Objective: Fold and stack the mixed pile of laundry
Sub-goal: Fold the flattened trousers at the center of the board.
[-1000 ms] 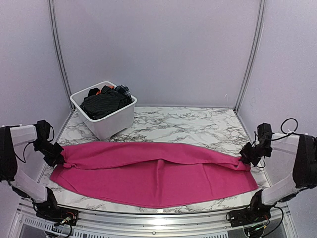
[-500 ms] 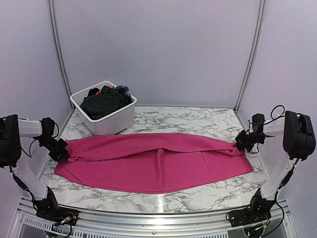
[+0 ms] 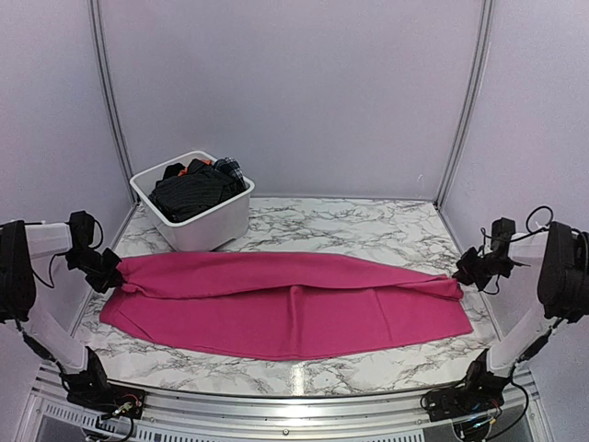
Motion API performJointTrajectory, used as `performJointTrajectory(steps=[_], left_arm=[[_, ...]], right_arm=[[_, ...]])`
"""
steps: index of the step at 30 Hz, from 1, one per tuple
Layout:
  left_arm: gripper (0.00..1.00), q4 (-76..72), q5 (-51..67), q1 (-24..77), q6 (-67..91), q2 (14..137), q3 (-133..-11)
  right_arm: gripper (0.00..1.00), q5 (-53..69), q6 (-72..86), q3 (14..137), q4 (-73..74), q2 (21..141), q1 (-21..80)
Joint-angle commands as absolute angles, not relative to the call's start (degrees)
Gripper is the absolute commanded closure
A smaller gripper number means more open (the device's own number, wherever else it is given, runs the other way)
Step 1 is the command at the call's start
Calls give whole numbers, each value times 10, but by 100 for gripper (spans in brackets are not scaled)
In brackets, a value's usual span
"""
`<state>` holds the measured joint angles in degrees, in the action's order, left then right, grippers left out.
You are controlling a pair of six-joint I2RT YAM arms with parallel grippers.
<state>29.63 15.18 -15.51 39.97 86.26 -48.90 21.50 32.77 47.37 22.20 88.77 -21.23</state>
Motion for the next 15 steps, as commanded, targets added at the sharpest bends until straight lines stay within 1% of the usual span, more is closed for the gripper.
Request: performJointTrajectory(steps=[1,5,8,10,12,15], left_arm=[[100,277,166,-144,373,851,-507],[100,276,159,-144,382,857,-521],[100,276,152,-145,390,858,-527],[100,275,145,-147,397,853,-526],[100,272,136,-148,401,849,-522],[100,262,134,-151,408,841,-511]], right_arm=[[100,250,308,578,212,903,-168],[100,297,345,678,212,960,-115],[100,338,382,774,214,987,-45],[100,390,416,824,181,992,-5],[100,434,452,867,113,991,39],[100,457,460,900,70,988,46]])
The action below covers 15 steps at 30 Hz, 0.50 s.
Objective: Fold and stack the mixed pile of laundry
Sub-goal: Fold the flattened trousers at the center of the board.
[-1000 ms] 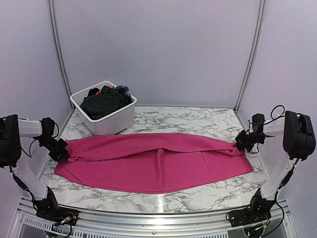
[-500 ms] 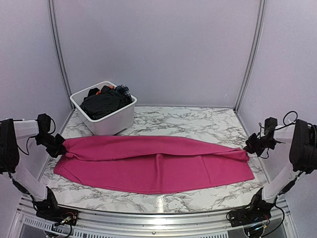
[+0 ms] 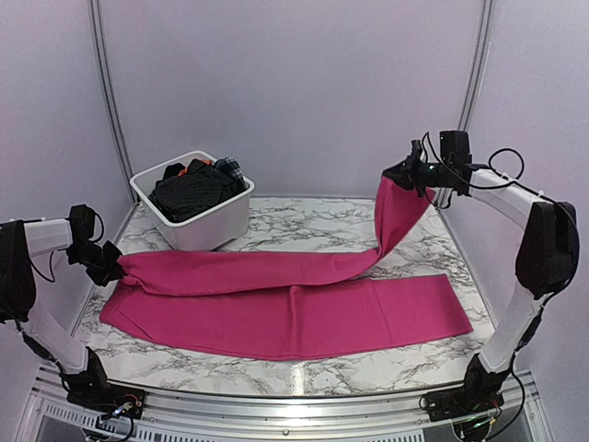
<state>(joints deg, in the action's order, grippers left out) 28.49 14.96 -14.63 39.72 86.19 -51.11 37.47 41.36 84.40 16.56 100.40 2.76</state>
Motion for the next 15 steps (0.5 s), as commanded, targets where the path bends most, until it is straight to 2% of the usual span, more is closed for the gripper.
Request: performJointTrajectory(steps=[1,9,15], left_arm=[[100,257,134,-153,411,839,-504],[100,241,146,-153,422,835,-483],[100,239,148,-154,418,843,-485]], right_arm=[[100,453,444,886,73,985,40],[100,416,415,599,66,968,-12],[100,400,437,485,40,933,-11]])
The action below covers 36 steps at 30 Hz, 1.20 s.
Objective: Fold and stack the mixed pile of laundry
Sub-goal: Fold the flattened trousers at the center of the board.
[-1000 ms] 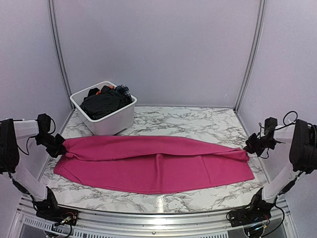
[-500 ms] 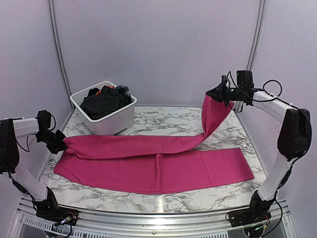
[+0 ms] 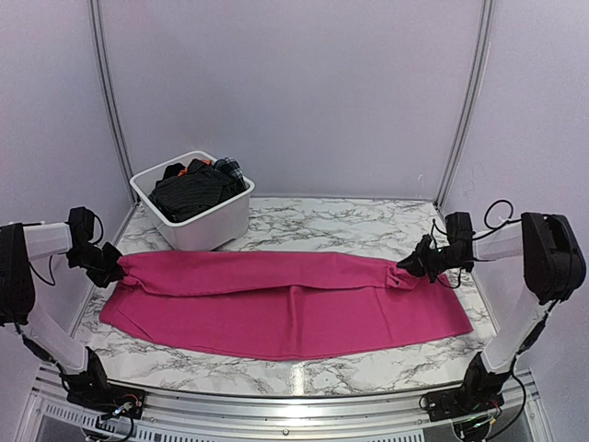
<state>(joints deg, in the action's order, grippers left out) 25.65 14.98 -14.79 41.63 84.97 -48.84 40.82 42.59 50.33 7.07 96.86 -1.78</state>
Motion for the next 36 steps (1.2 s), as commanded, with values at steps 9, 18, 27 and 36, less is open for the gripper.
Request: performJointTrajectory(steps=[9,18,27,36], left_arm=[[100,234,148,-155,417,848,-483],[100,234,151,-155,419,853,-488],[100,233,156,-156,412,866,-493],[100,229,157,-156,415,875,-499]], right_arm=[[100,360,401,426,103,910,-11],[100,263,380,387,210,856,-25],[100,307,351,427,202,838,-28],[100,287,327,845,200,993,-38]])
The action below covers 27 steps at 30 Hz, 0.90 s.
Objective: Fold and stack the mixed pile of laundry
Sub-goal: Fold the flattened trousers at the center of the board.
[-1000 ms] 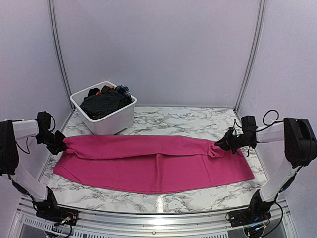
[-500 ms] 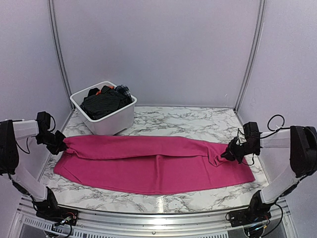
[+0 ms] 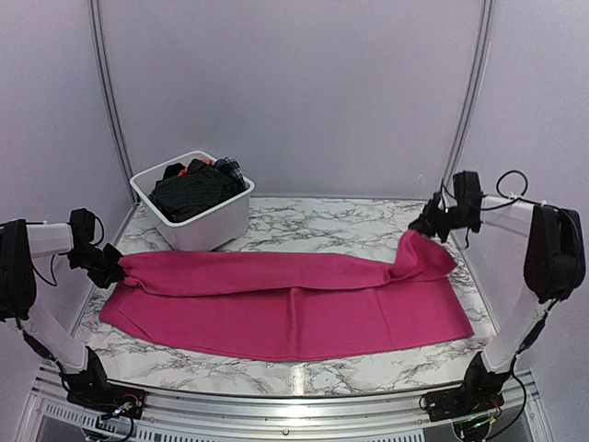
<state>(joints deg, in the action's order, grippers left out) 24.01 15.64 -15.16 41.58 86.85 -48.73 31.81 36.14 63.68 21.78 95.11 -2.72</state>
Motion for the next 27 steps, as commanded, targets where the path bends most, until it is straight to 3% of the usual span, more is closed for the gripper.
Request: performJointTrajectory(steps=[1,4,6,11,14,17,27], left_arm=[[100,229,155,-156,415,875,-500],[100,228,150,-157,418,874,-501],[100,228,147,-157,420,873,-501],[100,222,147,-158,427,865,-492],[100,213,151,-158,431,865,-484],[100,210,157,-158,428,870,-479],[100,210,161,-158,422,873,-481]], right_arm=[[100,278,315,901,211,1014,-39],[100,284,289,1000,208,1056,-36],[100,299,273,995,208,1050,-28],[100,269,255,746,204,931,26],[100,238,309,539,141,857,54],[100,232,339,420,96,830,56],[100,232,332,385,150,771,63]])
